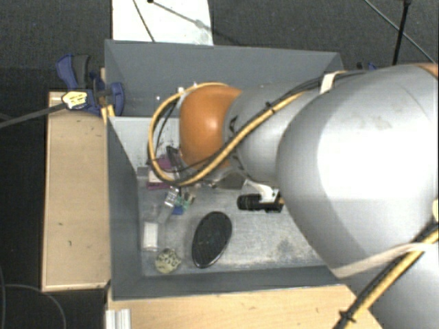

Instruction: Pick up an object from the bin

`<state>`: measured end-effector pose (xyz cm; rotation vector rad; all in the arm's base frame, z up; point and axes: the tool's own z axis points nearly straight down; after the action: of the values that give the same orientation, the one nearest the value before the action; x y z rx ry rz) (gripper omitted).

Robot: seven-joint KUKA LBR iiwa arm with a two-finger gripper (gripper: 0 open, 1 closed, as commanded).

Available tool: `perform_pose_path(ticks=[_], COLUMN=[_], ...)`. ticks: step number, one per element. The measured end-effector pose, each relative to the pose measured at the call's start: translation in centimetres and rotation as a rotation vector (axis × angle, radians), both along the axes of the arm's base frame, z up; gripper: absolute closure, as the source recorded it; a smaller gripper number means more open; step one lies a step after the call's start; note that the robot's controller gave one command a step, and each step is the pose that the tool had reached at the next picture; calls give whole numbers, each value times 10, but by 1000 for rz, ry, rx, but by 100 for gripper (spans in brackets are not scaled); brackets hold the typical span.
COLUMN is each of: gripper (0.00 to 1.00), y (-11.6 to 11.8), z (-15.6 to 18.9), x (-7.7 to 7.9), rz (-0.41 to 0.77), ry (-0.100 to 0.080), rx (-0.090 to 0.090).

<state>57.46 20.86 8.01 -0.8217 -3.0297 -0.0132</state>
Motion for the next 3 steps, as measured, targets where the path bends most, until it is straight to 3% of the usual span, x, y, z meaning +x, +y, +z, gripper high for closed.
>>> perform_pose_path(ticks=[1, 2, 3], gripper=[0, 100, 100], y=[0, 0, 0], z=[-6, -5, 33], x=[-16, -15, -14], rz=[-138, -140, -136], ry=[-5, -6, -3], rx=[-4, -4, -6])
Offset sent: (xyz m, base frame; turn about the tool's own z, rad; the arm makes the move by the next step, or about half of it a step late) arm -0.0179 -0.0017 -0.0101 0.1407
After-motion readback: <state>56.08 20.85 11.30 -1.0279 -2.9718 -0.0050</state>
